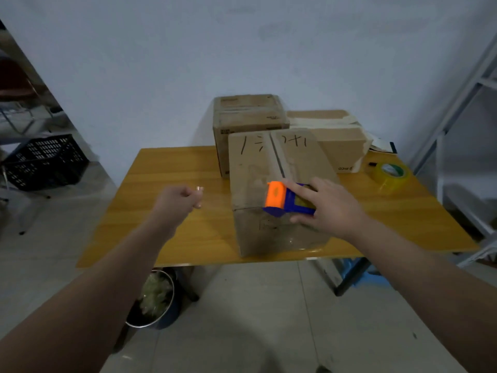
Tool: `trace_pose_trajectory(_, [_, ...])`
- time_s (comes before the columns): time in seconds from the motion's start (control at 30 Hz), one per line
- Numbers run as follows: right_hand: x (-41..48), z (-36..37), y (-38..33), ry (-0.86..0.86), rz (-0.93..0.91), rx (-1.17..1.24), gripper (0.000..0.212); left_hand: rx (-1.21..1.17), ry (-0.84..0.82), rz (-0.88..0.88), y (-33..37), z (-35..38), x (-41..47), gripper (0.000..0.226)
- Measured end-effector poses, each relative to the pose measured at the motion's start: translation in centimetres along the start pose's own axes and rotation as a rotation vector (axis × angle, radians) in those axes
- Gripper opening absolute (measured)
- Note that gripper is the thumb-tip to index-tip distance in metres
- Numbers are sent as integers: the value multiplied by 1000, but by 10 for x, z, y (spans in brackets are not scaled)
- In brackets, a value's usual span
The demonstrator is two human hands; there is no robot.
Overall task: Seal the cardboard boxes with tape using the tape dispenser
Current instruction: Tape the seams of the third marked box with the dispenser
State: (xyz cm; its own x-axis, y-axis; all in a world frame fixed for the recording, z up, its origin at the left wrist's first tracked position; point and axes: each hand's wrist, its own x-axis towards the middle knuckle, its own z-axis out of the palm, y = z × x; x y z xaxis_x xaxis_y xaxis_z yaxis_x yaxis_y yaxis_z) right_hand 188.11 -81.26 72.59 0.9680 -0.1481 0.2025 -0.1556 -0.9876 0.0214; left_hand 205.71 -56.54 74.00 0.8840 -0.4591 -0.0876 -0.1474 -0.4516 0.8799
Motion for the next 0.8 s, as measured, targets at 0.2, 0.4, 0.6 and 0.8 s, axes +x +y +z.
trace_pose_trajectory(0.2, [8, -11, -11, -38, -80, -215, 79, 18, 21, -123, -32, 18, -5, 39])
trace_pose_trajectory(0.4, [18, -23, -13, -74, -118, -279, 59, 8, 214, -191, -47, 38, -3, 43])
trace_pose_trajectory(0.6, [26, -27, -15, -108, -163, -349, 53, -12, 262, -209, -50, 56, -2, 40])
trace_pose_trajectory(0.8, [31, -31, -20, -131, -167, -330, 54, -27, 309, -221, -52, 59, 4, 40])
